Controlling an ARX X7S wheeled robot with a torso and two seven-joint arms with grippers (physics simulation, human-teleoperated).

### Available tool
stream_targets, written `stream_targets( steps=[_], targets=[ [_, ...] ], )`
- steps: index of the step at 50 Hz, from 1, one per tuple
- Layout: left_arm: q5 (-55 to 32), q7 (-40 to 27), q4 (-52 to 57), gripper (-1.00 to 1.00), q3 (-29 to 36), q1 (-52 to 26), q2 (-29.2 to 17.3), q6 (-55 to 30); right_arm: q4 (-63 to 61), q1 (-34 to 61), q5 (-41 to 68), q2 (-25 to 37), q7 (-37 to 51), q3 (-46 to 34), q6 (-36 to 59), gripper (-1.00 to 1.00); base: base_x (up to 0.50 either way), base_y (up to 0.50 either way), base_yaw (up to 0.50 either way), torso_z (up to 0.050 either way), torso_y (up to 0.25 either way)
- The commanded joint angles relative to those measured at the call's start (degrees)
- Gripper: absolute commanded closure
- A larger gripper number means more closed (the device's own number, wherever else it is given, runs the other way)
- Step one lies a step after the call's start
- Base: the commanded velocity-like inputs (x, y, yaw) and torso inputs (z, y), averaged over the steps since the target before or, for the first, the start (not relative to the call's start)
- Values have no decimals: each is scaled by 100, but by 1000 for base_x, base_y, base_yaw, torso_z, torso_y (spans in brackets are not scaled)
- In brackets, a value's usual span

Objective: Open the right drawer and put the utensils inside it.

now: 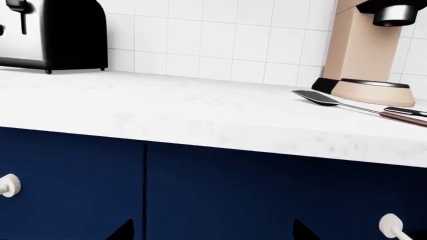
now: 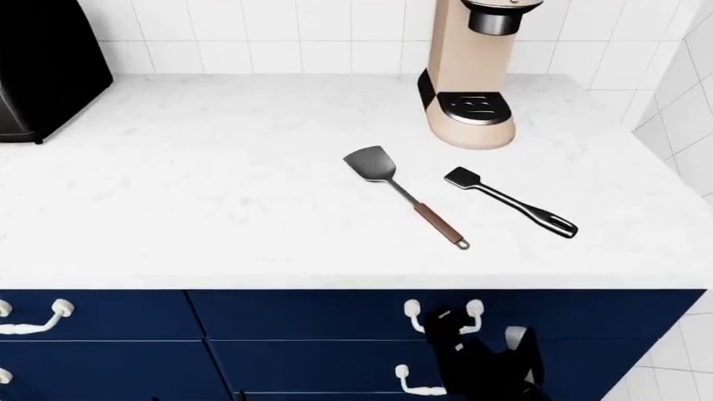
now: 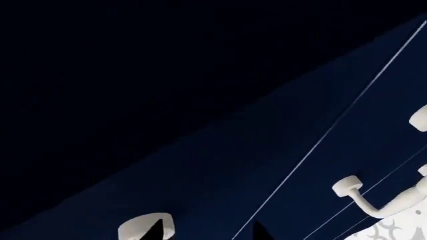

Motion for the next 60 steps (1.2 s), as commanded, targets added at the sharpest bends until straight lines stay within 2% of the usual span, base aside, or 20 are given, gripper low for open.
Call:
stream_targets(
  steps=[1, 15, 32, 45, 49, 53, 54, 55, 57, 58, 60],
  targets=[
    [-15, -31, 8, -100, 20, -1, -26, 6, 32, -70, -19, 27, -45, -273, 157, 100, 0, 0, 0, 0, 0],
    [-23, -63, 1, -100, 51, -20, -55, 6, -69, -148, 75, 45, -175, -166, 63, 100, -1, 0, 0, 0, 0],
    [-46, -91, -6, -100, 92, -17, -93, 43, -2377, -1438, 289, 306, 895, 372, -435, 100, 0, 0, 0, 0, 0],
    [-54, -117, -10, -100, 123, 18, -118, 107, -3272, -2146, 187, 634, 948, 386, -385, 100, 0, 0, -1, 0, 3],
    [-129, -199, 174, -100, 40, 220, -175, 180, -3425, -2253, 233, 684, 976, 443, -404, 100, 0, 0, -3, 0, 3],
    [-150, -540, 803, -100, -537, 1135, -428, 616, -3551, -2308, 294, 726, 986, 492, -410, 100, 0, 0, -3, 4, 5],
    [14, -1359, 852, -100, -464, 1420, -941, 862, -3580, -2323, 287, 737, 978, 497, -413, 100, 0, 0, -3, 0, 0],
    [279, -2219, 694, -100, 396, 1421, -1800, 1427, -3612, -2343, 302, 749, 964, 506, -410, 100, 0, 0, 0, 0, 0],
    [936, -3937, 471, -100, 1689, 1418, -3519, 2063, -3661, -2365, 331, 770, 955, 527, -411, 100, 0, 0, -4, 0, 6],
    [1091, -4797, 194, -100, 1913, 1421, -4111, 2310, -3671, -2373, 344, 774, 944, 537, -413, 100, 0, 0, -3, 0, 10],
    [962, -6516, -232, -100, 1806, 1422, -3936, 2437, -3664, -2382, 323, 773, 917, 532, -423, 100, 0, 0, -2, 0, 0]
  ],
)
